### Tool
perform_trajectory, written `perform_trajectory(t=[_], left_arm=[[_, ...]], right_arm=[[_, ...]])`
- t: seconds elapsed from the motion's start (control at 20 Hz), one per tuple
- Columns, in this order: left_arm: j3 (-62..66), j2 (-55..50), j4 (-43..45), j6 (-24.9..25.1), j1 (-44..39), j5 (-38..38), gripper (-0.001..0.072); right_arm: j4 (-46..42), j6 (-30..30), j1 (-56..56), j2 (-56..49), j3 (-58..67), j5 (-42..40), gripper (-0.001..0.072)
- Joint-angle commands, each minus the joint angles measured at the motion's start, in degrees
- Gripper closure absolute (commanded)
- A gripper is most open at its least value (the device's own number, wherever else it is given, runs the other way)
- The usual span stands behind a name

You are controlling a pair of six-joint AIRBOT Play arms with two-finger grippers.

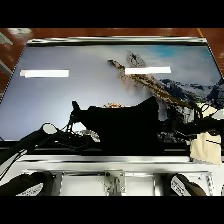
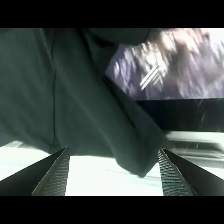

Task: Fold the shirts.

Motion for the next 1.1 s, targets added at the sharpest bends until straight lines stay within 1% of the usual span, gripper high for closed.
perform_trajectory(t=[0.0,0.25,0.35,0.45,0.5,0.55,0.6,0.65,0.7,0.75,0.8,0.85,0.9,1.05], left_arm=[[-0.1,-4.1,-7.0,2.1,-6.3,4.7,0.0005],[3.1,-9.8,-13.9,5.6,-9.5,5.1,0.0005],[4.6,-12.0,-15.3,5.9,-10.4,5.3,0.0081],[6.0,-14.1,-15.3,5.9,-11.2,4.8,0.0083],[6.5,-14.9,-15.3,5.9,-11.6,4.6,0.0148],[6.8,-15.5,-15.3,5.9,-12.0,4.6,0.0249],[7.0,-16.1,-15.5,5.9,-12.3,4.6,0.0334],[7.1,-16.4,-15.7,5.8,-12.6,4.5,0.0338],[7.1,-16.7,-15.7,5.8,-12.6,4.1,0.0374],[7.1,-16.8,-15.7,5.9,-12.5,3.8,0.0475],[7.1,-16.8,-15.7,5.9,-12.6,3.8,0.0554],[7.1,-16.8,-15.7,7.0,-12.6,3.5,0.0650],[7.1,-16.8,-15.7,8.2,-12.6,3.2,0.0673],[7.1,-16.7,-15.7,9.5,-12.5,3.1,0.0674]], right_arm=[[0.5,0.4,0.3,0.0,-0.3,-2.7,0.0063],[0.5,0.8,0.3,-1.0,-0.4,-3.7,0.0063],[0.5,1.1,0.3,-2.1,-0.4,-3.7,0.0063],[0.5,1.2,0.3,-3.0,-0.4,-3.8,0.0063],[0.5,1.5,0.3,-3.1,-0.4,-4.1,0.0063],[0.6,1.6,0.3,-3.2,-0.5,-4.6,0.0064],[0.6,1.7,0.3,-3.2,-0.5,-5.0,0.0063],[0.5,1.7,0.3,-3.2,-0.5,-5.3,0.0064],[0.6,2.0,0.3,-3.2,-0.5,-5.7,0.0064],[0.6,2.3,0.3,-3.2,-0.5,-5.9,0.0063],[0.6,2.4,0.3,-3.2,-0.7,-6.0,0.0064],[0.6,2.4,0.3,-3.2,-1.0,-6.0,0.0064],[0.9,2.3,0.4,-3.2,-1.9,-6.0,0.0064],[0.9,1.9,3.3,-3.2,-6.0,-7.8,0.0064]])
